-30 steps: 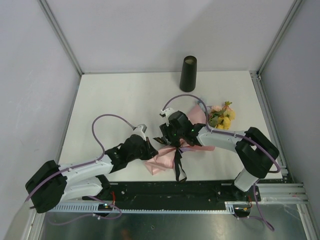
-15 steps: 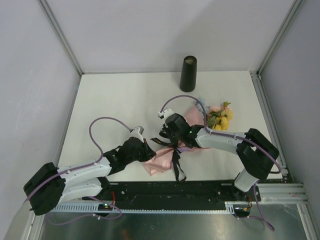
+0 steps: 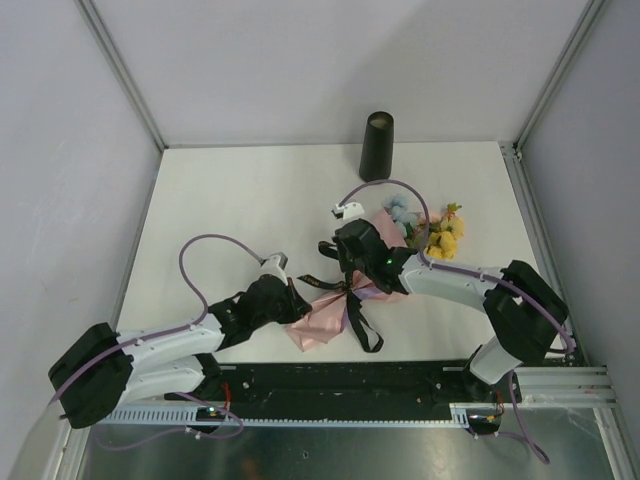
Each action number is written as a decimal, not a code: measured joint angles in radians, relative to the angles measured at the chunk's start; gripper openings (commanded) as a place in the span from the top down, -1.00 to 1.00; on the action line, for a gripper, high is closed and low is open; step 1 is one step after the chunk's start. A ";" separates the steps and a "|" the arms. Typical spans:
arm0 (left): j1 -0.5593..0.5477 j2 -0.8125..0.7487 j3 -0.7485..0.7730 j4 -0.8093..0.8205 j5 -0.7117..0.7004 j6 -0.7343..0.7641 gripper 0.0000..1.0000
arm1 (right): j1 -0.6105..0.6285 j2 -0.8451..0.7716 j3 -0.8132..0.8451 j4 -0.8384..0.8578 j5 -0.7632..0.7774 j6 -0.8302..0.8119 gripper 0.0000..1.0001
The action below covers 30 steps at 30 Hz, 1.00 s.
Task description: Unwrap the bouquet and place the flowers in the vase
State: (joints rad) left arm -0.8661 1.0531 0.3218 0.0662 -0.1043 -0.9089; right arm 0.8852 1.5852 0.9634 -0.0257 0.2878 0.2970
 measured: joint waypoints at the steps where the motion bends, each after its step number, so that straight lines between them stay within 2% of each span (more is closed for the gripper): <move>1: 0.000 0.000 0.000 0.000 0.000 0.000 1.00 | -0.007 0.000 -0.001 0.004 0.001 0.007 0.91; 9: -0.007 0.000 0.000 0.046 -0.011 0.000 1.00 | -0.077 0.000 -0.001 0.075 -0.077 0.000 0.92; 11: -0.009 0.000 0.000 0.076 -0.023 0.000 1.00 | -0.090 0.000 -0.001 0.096 -0.104 -0.014 0.86; 14: -0.010 0.000 0.000 0.104 -0.028 0.001 0.99 | -0.100 0.000 -0.001 0.111 -0.128 -0.017 0.63; 16: -0.012 0.002 0.003 0.113 -0.026 0.002 0.81 | -0.103 0.000 -0.001 0.106 -0.133 -0.009 0.52; 19: -0.015 0.011 0.010 0.127 -0.021 0.012 0.38 | -0.101 -0.011 -0.001 0.073 -0.144 -0.009 0.42; 23: -0.015 0.014 0.011 0.136 -0.005 0.013 -0.08 | -0.093 -0.068 -0.001 -0.005 -0.164 -0.019 0.31; 26: -0.016 0.003 0.011 0.132 0.010 0.010 -0.31 | -0.087 -0.126 -0.001 -0.051 -0.200 -0.040 0.25; 30: -0.016 -0.053 0.011 0.120 0.024 0.011 -0.42 | -0.073 -0.185 -0.001 -0.078 -0.264 -0.078 0.24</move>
State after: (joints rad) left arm -0.8818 1.0004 0.3328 0.1864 -0.0807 -0.8982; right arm 0.8124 1.4006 0.9623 -0.1040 0.0242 0.2188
